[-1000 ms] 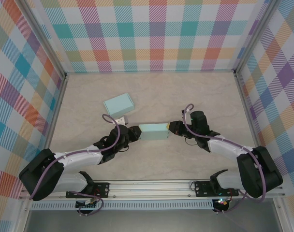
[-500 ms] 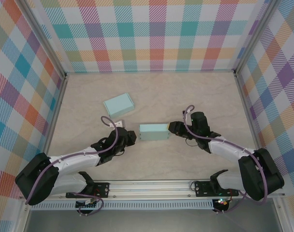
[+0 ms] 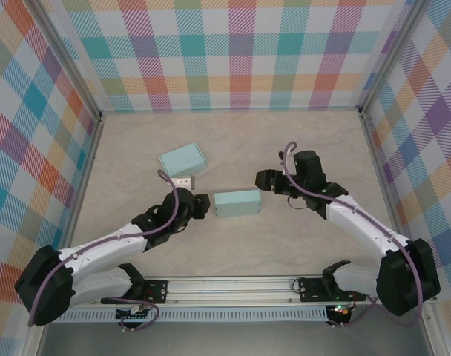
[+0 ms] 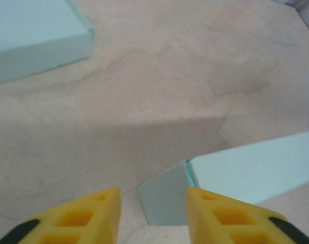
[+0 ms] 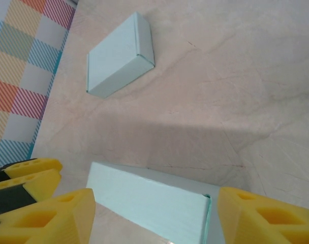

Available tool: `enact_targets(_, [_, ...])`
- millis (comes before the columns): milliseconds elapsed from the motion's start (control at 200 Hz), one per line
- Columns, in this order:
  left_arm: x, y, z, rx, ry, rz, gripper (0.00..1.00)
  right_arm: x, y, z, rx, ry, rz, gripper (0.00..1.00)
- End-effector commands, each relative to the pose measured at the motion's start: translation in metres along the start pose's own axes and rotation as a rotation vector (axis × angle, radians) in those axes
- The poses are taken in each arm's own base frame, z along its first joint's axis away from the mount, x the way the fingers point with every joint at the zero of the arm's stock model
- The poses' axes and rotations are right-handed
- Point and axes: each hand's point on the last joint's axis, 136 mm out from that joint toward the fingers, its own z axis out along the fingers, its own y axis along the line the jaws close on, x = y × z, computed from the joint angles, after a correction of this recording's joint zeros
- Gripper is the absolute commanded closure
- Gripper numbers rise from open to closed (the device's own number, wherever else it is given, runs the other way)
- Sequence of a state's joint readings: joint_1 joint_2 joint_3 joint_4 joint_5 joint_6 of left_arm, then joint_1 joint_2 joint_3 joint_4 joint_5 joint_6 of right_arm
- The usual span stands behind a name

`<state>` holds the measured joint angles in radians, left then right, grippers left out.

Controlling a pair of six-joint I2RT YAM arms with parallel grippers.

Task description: Fold the paper box

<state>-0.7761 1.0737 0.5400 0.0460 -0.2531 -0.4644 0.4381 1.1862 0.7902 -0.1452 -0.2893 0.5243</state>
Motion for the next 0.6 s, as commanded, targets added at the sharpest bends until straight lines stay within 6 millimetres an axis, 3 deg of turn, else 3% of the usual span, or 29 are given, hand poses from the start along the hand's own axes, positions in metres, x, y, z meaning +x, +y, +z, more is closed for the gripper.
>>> enact_targets(0, [-0.026,-0.028,-0.015,0.125,-0.08,0.295,0.52,0.006,-0.002,-0.013,0.042,0.037,-0.031,0.28])
enact_targets(75, [-0.028,-0.05,-0.025,0.242,-0.117,0.485,0.3,0.006,-0.002,-0.018,0.05,0.035,-0.035,0.18])
enact_targets(95, [-0.028,-0.055,-0.028,0.268,-0.126,0.529,0.23,0.006,-0.002,-0.019,0.053,0.034,-0.036,0.05])
enact_targets(110, [-0.029,-0.058,-0.029,0.282,-0.133,0.558,0.17,0.007,-0.002,-0.02,0.059,0.032,-0.036,0.0])
enact_targets(200, [-0.028,-0.07,-0.031,0.34,-0.149,0.73,0.01,0.005,-0.006,-0.027,0.093,0.009,-0.033,0.0])
enact_targets(320, [-0.02,-0.077,-0.017,0.368,-0.114,0.904,0.0,-0.001,-0.009,-0.038,0.129,-0.039,-0.03,0.0])
enact_targets(475, [-0.016,-0.078,0.012,0.394,-0.041,1.005,0.0,-0.009,-0.008,-0.055,0.162,-0.093,-0.042,0.0])
enact_targets(595, [-0.001,-0.081,0.027,0.45,0.082,1.076,0.04,-0.01,-0.008,-0.066,0.178,-0.12,-0.049,0.0])
